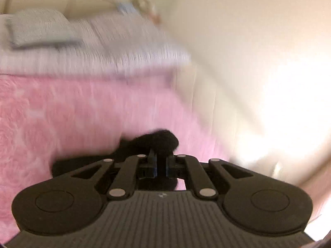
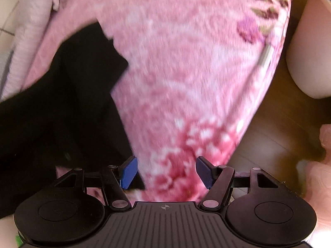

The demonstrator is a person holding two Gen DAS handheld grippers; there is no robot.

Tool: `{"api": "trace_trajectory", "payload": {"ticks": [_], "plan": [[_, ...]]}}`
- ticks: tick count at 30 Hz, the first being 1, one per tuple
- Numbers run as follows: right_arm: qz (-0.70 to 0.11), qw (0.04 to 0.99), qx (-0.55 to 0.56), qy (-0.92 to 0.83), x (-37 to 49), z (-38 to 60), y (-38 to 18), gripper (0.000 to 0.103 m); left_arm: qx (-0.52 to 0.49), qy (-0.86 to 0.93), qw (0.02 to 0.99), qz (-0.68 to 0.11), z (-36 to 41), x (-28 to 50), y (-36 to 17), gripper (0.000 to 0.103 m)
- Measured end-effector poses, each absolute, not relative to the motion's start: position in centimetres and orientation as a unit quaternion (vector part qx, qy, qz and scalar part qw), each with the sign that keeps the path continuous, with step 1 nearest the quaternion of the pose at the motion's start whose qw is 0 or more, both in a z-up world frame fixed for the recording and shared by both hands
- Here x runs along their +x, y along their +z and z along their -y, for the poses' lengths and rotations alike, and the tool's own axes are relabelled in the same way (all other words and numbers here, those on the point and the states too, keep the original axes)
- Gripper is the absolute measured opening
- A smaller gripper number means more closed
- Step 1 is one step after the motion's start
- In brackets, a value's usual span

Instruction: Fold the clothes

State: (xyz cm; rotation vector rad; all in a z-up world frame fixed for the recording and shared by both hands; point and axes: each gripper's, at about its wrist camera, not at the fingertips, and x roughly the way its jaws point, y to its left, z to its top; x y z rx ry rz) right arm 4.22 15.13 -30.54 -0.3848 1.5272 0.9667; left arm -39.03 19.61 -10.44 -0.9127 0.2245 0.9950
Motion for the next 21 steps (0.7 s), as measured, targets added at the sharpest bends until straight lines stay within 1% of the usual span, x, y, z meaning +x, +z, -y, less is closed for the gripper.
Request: {"api": "trace_trajectory", "payload": {"ticks": [2,4,5,11,15,16,21], "plan": [[-0.654,0.604,-0.155,0.428,4.6,-15.4,-29.9,0.066,-0.439,0.482,0.757,-0.037,-20.1,-40.9,-7.9,0.004],[-0.648,0.606,-0.155,0.434,4.6,-15.5,-29.7,0.066,-0.483,0.551,0.68,-0.018,-21.0,-45.3,-10.5,0.005],[-0.647,0.606,-0.156,0.436,4.6,-15.4,-29.7,0.066,-0.501,0.574,0.647,-0.029,-21.1,-47.2,-12.4,0.005],[-0.666,0.596,-0.172,0.414,2.9,-12.7,-31.4,0.066,-0.529,0.628,0.513,-0.25,-18.2,-52.5,-24.0,0.004],[-0.674,0.594,-0.185,0.397,0.3,-10.3,-32.2,0.066,-0.502,0.573,0.549,-0.344,-16.1,-51.8,-27.0,0.006],[-0.673,0.594,-0.189,0.397,-0.8,-9.8,-32.3,0.066,-0.493,0.558,0.559,-0.364,-15.9,-51.8,-27.7,0.008],[-0.641,0.608,-0.202,0.424,-8.3,-6.7,-31.8,0.066,-0.436,0.47,0.639,-0.425,-15.8,-53.4,-29.7,0.012]]}}
